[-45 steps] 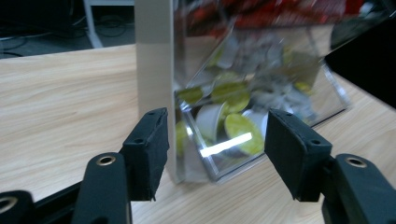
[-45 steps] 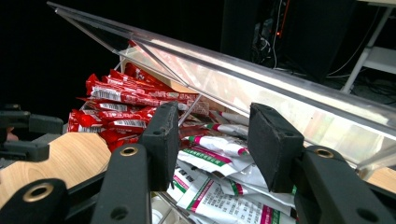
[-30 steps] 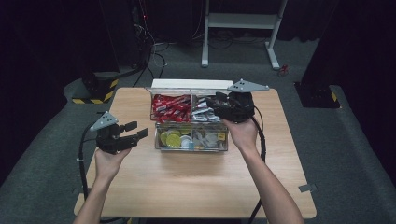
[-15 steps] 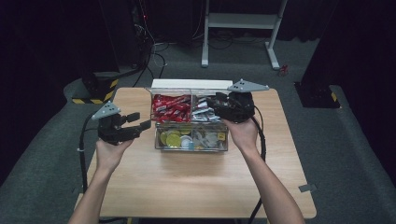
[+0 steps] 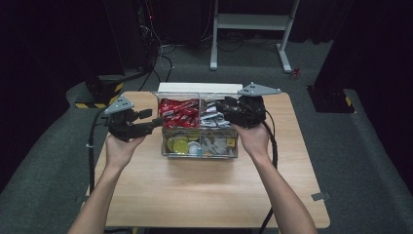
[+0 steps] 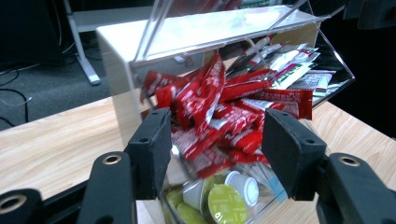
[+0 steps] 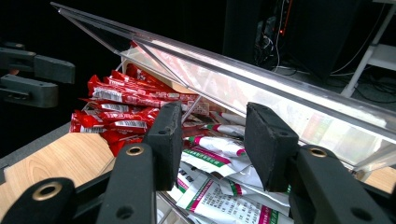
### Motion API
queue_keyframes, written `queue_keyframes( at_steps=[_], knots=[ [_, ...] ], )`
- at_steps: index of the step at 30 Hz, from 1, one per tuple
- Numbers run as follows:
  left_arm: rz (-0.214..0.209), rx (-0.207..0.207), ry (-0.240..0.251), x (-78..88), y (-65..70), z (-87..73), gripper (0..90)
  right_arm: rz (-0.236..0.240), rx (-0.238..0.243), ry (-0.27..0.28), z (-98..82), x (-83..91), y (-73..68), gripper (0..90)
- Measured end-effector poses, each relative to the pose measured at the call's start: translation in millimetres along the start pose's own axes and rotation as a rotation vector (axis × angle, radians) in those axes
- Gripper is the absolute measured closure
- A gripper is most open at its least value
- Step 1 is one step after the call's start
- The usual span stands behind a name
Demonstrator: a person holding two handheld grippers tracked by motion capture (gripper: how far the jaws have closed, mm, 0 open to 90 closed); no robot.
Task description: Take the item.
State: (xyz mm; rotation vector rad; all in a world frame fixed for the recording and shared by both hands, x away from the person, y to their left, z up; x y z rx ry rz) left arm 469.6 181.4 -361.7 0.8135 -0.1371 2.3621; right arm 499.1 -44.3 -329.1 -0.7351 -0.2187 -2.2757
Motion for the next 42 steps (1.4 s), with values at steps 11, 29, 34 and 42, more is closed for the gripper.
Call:
queue_keyframes(
  at_steps=[11,29,34,42],
  knots=[
    [0.000,-0.009,-0.037,-28.5,0.9,9.2,50.0,0.001,-0.005,0.004,0.6,2.0,0.0,57.5],
    [0.035,-0.070,-0.067,-59.1,8.7,21.2,63.4,-0.007,-0.014,0.003,-1.3,-1.9,0.8,57.4],
    [0.069,-0.094,-0.087,-61.6,9.2,22.4,66.5,-0.005,-0.009,-0.006,-1.3,-3.3,2.0,57.6],
    [0.077,-0.109,-0.102,-60.4,6.2,21.4,78.9,0.002,-0.011,-0.011,-1.1,-4.3,2.1,57.7]
  ],
)
Point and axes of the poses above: each handheld gripper's, and its own axes: x roughly backward along the jaws, z roughly out of its top, y roughly to its right, the point moved 10 cm from there along -x, roughly forward along the jaws, and after that the axes turned 11 degrees about -y, right-handed, at the moved point
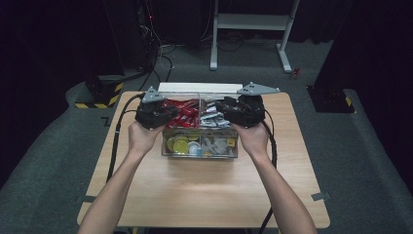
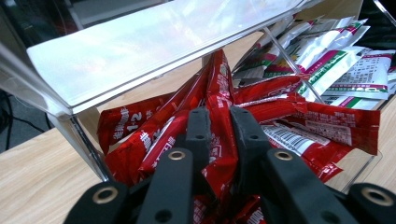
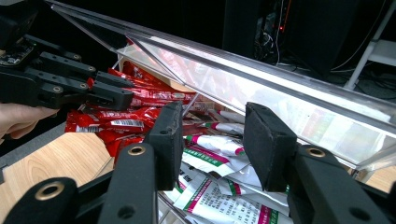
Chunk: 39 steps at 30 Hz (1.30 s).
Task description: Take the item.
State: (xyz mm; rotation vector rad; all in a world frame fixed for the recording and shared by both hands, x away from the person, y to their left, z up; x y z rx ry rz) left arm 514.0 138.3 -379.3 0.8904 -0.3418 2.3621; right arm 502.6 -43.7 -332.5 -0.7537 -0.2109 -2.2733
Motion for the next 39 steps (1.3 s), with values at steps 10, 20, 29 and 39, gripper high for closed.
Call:
queue_keyframes(
  at_steps=[10,20,29,39],
  knots=[
    [-0.035,-0.015,0.031,16.0,5.6,0.5,82.5,-0.003,-0.001,0.004,0.3,-0.1,0.0,57.6],
    [-0.065,-0.021,0.058,38.5,7.5,-6.1,83.0,-0.001,-0.004,0.001,0.8,-0.7,-0.4,57.7],
    [-0.086,-0.043,0.071,56.5,13.1,-12.2,83.5,0.003,-0.007,-0.001,0.6,-1.0,-0.5,57.6],
    [-0.105,-0.037,0.087,71.7,12.7,-21.9,83.7,0.005,-0.018,0.000,0.2,-1.1,-1.1,57.3]
  ],
)
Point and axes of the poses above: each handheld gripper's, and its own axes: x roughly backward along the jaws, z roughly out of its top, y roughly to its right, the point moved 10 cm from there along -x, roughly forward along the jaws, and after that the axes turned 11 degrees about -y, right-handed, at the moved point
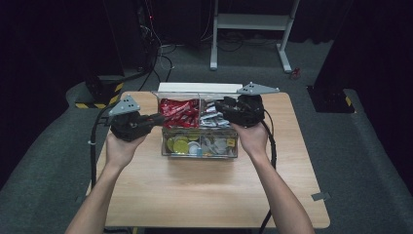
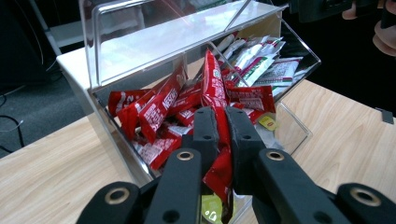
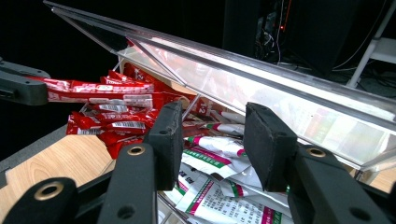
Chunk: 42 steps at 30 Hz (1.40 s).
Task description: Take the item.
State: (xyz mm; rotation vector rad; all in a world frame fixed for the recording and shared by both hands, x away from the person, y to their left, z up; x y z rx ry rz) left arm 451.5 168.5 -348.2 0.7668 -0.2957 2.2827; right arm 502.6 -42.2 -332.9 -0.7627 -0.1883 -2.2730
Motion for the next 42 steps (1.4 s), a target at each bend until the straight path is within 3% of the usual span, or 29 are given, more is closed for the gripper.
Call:
queue_keyframes(
  at_steps=[25,36,42],
  knots=[
    [0.019,0.075,0.101,44.9,-8.1,-34.3,83.6,0.007,-0.006,0.015,-0.1,-0.7,-0.8,56.5],
    [0.052,0.108,0.131,61.4,-19.4,-49.7,83.6,0.005,-0.008,0.012,0.5,-2.9,-1.5,56.5],
    [0.071,0.149,0.147,68.3,-28.9,-61.0,83.7,0.003,-0.006,0.007,0.2,-3.3,-1.9,56.5]
  ],
)
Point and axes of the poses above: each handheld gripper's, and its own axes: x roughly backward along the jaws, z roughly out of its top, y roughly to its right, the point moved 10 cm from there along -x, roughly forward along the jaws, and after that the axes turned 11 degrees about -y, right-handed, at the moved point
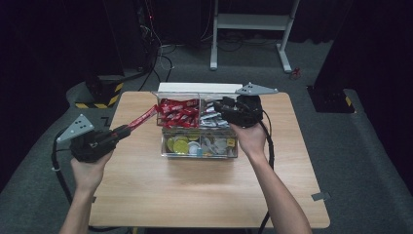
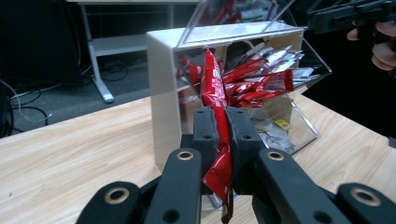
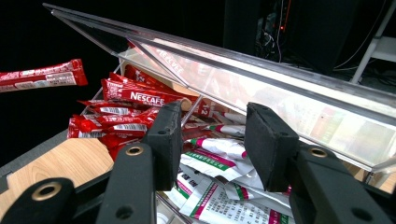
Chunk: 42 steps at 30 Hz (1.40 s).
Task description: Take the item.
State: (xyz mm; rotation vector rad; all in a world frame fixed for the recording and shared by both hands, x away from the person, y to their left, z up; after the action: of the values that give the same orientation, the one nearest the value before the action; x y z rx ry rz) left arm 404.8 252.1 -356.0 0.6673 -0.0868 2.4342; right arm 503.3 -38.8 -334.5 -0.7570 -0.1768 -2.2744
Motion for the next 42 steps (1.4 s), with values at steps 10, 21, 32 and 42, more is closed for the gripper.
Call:
queue_keyframes(
  at_steps=[10,21,32,42],
  knots=[
    [0.017,0.039,0.017,11.5,-10.9,-17.3,83.7,-0.001,-0.003,0.002,0.0,-0.5,0.0,56.4],
    [0.055,0.102,0.032,17.4,-26.8,-36.6,83.7,-0.005,0.000,-0.004,-0.3,-1.2,-0.4,56.3],
    [0.120,0.132,-0.001,3.1,-40.0,-64.8,83.6,-0.005,-0.003,-0.004,0.3,-1.3,-0.3,56.3],
    [0.147,0.172,-0.024,-11.4,-46.6,-86.2,83.7,-0.004,-0.002,-0.003,0.3,-1.4,-0.2,56.4]
  ],
)
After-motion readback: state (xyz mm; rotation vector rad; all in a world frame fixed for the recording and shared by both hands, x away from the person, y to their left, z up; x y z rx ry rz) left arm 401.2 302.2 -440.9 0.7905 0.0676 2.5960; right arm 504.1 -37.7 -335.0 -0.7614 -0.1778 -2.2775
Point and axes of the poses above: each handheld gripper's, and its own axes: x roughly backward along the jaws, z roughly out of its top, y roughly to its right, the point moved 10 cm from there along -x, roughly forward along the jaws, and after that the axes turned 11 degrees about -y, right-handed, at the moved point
